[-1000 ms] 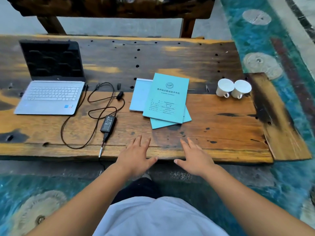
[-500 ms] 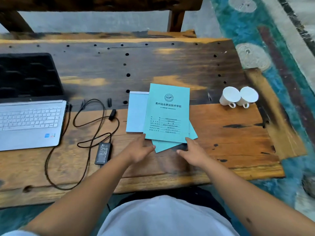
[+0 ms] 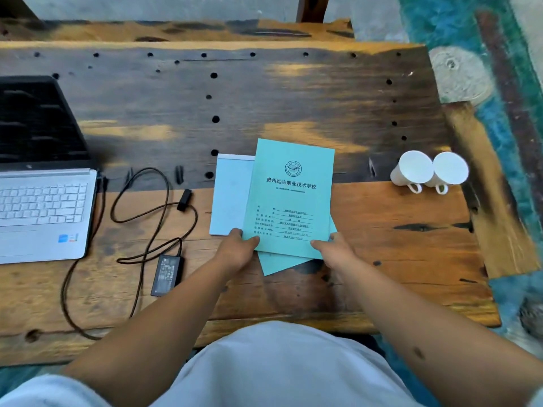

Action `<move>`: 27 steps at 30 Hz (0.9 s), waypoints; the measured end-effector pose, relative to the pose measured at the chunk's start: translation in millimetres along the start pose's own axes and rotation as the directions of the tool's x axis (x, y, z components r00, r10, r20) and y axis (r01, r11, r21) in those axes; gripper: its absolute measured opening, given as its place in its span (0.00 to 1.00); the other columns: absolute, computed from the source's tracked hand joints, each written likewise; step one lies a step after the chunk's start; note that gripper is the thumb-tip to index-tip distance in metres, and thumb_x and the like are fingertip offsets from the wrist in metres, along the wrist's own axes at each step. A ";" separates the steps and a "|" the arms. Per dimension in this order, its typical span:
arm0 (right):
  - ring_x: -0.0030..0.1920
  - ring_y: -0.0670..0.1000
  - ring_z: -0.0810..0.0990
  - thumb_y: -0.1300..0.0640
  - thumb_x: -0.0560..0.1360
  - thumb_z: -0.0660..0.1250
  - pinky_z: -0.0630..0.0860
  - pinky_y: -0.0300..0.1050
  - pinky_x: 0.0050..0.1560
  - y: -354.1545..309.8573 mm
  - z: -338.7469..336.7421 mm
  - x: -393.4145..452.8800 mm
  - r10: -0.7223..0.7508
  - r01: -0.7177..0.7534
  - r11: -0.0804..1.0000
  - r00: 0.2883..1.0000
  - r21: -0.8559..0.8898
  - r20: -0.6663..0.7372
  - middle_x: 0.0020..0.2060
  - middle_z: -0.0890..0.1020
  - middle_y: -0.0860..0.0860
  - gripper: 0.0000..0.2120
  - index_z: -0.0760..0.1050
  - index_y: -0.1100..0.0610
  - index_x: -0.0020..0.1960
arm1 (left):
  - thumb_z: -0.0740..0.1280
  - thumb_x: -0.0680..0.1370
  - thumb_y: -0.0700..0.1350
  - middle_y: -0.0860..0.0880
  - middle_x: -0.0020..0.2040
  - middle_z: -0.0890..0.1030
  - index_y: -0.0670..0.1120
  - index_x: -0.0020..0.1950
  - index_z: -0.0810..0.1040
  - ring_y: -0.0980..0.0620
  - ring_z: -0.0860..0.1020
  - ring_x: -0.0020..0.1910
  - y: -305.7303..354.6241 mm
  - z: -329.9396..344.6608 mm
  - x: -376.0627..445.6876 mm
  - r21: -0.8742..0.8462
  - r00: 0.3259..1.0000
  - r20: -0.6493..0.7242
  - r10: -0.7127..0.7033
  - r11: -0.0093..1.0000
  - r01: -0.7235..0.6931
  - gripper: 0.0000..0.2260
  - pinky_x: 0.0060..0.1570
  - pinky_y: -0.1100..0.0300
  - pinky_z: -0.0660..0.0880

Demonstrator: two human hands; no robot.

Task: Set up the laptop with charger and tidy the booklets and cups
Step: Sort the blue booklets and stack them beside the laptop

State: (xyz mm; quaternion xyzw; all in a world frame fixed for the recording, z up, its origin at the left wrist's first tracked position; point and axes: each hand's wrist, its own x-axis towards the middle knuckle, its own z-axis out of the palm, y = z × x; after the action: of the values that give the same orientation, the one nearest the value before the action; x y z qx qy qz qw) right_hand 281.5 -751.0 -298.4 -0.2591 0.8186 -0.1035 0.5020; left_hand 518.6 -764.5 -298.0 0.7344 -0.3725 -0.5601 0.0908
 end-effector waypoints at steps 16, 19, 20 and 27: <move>0.53 0.56 0.85 0.51 0.77 0.69 0.83 0.54 0.47 5.1 -47.7 22.8 0.175 -0.352 0.900 0.833 0.257 0.525 0.51 0.86 0.55 0.14 0.79 0.56 0.59 | 0.62 0.82 0.43 0.62 0.38 0.84 0.56 0.54 0.78 0.63 0.78 0.33 -11.8 -17.1 -22.4 0.135 0.860 0.509 -0.004 0.988 -0.075 0.09 0.29 0.71 0.72; 0.55 0.59 0.84 0.58 0.79 0.66 0.83 0.56 0.51 9.1 -46.9 17.4 0.133 -0.390 0.866 0.783 0.313 0.608 0.55 0.85 0.59 0.13 0.77 0.59 0.62 | 0.63 0.81 0.45 0.61 0.42 0.83 0.57 0.53 0.78 0.60 0.80 0.38 -9.1 -27.2 -23.1 0.267 0.821 0.568 -0.061 0.957 -0.114 0.07 0.32 0.68 0.73; 0.55 0.59 0.84 0.60 0.79 0.66 0.83 0.57 0.51 9.8 -46.0 15.9 0.101 -0.368 0.867 0.790 0.336 0.604 0.55 0.84 0.59 0.13 0.76 0.59 0.63 | 0.63 0.81 0.46 0.58 0.43 0.83 0.55 0.53 0.78 0.55 0.81 0.41 -6.2 -29.3 -19.0 0.348 0.826 0.561 -0.056 0.921 -0.174 0.06 0.34 0.63 0.75; 0.57 0.61 0.82 0.65 0.78 0.66 0.75 0.63 0.62 9.8 -61.4 8.2 -0.032 -0.183 0.892 0.887 0.413 0.461 0.57 0.83 0.59 0.15 0.75 0.59 0.64 | 0.65 0.79 0.46 0.51 0.52 0.78 0.45 0.58 0.78 0.47 0.77 0.54 52.2 -51.1 44.2 0.349 0.980 0.033 0.194 0.917 -0.193 0.10 0.48 0.57 0.71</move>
State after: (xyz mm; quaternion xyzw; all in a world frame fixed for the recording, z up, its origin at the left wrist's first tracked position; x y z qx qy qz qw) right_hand 221.7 -752.6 -279.8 -0.1213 0.6417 -0.2041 0.7293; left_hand 545.1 -844.5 -284.4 0.6990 -0.5371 -0.4719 0.0138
